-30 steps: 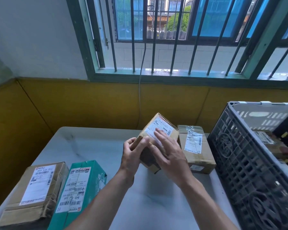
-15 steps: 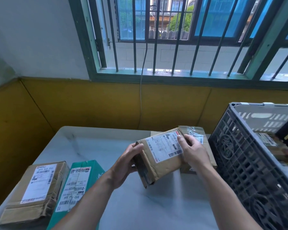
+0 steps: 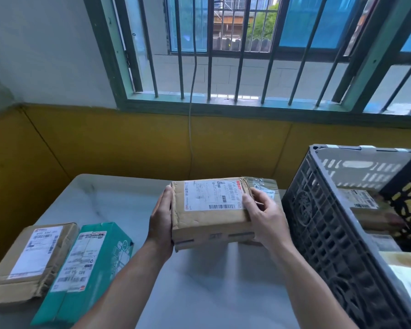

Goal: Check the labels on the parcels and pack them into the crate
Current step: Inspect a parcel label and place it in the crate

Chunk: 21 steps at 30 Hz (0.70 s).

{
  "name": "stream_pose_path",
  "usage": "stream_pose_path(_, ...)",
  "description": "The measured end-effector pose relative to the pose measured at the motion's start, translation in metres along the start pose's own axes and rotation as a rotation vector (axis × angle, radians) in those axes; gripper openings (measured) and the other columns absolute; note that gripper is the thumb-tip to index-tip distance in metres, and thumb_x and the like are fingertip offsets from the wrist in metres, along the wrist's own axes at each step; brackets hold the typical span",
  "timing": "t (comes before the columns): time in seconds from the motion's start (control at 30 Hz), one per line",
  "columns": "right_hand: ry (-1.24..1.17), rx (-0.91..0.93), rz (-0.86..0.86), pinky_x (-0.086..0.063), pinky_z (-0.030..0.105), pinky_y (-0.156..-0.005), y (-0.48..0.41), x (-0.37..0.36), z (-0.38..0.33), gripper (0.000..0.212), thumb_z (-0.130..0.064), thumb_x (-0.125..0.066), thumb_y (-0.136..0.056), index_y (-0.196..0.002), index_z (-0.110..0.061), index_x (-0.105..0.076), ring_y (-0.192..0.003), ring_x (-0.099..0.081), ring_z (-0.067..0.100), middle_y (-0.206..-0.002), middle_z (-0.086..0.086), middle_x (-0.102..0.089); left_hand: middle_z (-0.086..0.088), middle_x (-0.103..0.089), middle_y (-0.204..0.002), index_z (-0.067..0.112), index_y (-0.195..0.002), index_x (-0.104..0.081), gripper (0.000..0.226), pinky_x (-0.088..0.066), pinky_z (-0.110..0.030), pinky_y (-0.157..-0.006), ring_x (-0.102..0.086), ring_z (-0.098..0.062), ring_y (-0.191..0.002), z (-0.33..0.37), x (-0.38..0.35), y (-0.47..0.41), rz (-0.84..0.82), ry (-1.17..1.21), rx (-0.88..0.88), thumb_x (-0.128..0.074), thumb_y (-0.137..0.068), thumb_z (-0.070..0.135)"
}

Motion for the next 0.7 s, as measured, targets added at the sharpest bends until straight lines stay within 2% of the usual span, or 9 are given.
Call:
stream_pose_path(0.13, -0.022, 0.044, 0.014, -0.055, 0.044, -0.094, 0.004, 0.018, -0.007, 0.036, -0.050, -0.060, -0.095, -0.128, -0.037, -0.063, -0.110, -0.065, 0.011, -0.117, -0.012, -0.070, -0.013, -0.076, -0.119, 0.016, -0.126, -0.070, 0.057, -0.057, -0.043, -0.092, -0.073, -0.031, -0.110, 0.006, -0.013, 0.009, -0.036, 0.040, -0.015, -0.035, -0.105, 0.055)
stream_pose_path(0.23, -0.044, 0.080, 0.036, -0.054, 0.045, -0.096, 0.008, 0.033, -0.018, 0.031, -0.049, -0.060, -0.096, -0.123, -0.037, -0.063, -0.111, -0.064, 0.012, -0.121, -0.009, -0.069, -0.013, -0.075, -0.120, 0.015, -0.121, -0.072, 0.059, -0.061, -0.039, -0.082, -0.074, -0.029, -0.108, 0.015, -0.028, 0.014, -0.127, 0.073, -0.020, -0.032, -0.106, 0.056)
stream_pose_path(0.37, 0.006, 0.128, 0.077, -0.054, 0.047, -0.096, 0.015, 0.055, -0.038, 0.045, -0.053, -0.058, -0.095, -0.134, -0.030, -0.060, -0.113, -0.064, 0.015, -0.128, -0.006, -0.066, -0.015, -0.073, -0.124, 0.015, -0.120, -0.076, 0.064, -0.061, -0.039, -0.081, -0.073, -0.029, -0.111, 0.025, -0.045, 0.014, -0.240, 0.128, -0.041, -0.030, -0.105, 0.057)
stream_pose_path(0.43, 0.023, 0.154, 0.150, -0.055, 0.045, -0.095, 0.024, 0.084, -0.041, 0.048, -0.055, -0.058, -0.093, -0.134, -0.030, -0.060, -0.112, -0.063, 0.015, -0.127, -0.006, -0.067, -0.016, -0.072, -0.126, 0.019, -0.115, -0.079, 0.066, -0.062, -0.038, -0.077, -0.072, -0.030, -0.112, 0.023, -0.071, 0.019, -0.363, 0.145, -0.024, -0.028, -0.105, 0.059)
stream_pose_path(0.53, 0.038, 0.159, 0.227, -0.054, 0.043, -0.096, 0.025, 0.120, -0.045, 0.043, -0.053, -0.059, -0.095, -0.133, -0.032, -0.060, -0.111, -0.063, 0.015, -0.122, -0.008, -0.068, -0.017, -0.071, -0.128, 0.017, -0.126, -0.073, 0.067, -0.062, -0.040, -0.080, -0.071, -0.033, -0.115, 0.022, -0.105, 0.026, -0.431, 0.171, -0.006, -0.029, -0.104, 0.062)
stream_pose_path(0.63, 0.050, 0.169, 0.265, -0.056, 0.038, -0.089, 0.024, 0.155, -0.045, 0.034, -0.051, -0.058, -0.097, -0.127, -0.036, -0.061, -0.107, -0.064, 0.012, -0.114, -0.014, -0.068, -0.016, -0.073, -0.123, 0.015, -0.131, -0.066, 0.062, -0.063, -0.037, -0.074, -0.073, -0.030, -0.109, 0.019, -0.140, 0.029, -0.438, 0.153, -0.046, -0.030, -0.105, 0.059)
stream_pose_path(0.7, 0.066, 0.194, 0.298, -0.055, 0.031, -0.078, 0.017, 0.184, -0.041, 0.022, -0.050, -0.057, -0.097, -0.117, -0.042, -0.060, -0.100, -0.063, 0.006, -0.102, -0.024, -0.065, -0.015, -0.073, -0.124, 0.015, -0.135, -0.063, 0.063, -0.063, -0.036, -0.078, -0.073, -0.029, -0.110, 0.013, -0.169, 0.032, -0.449, 0.107, -0.072, -0.028, -0.106, 0.058)
Point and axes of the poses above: each hand's wrist, its own y-axis away from the middle knuckle, its own x-axis out of the back of the hand, z = x × y, the point moved 3 cm from there along -y, towards the middle knuckle
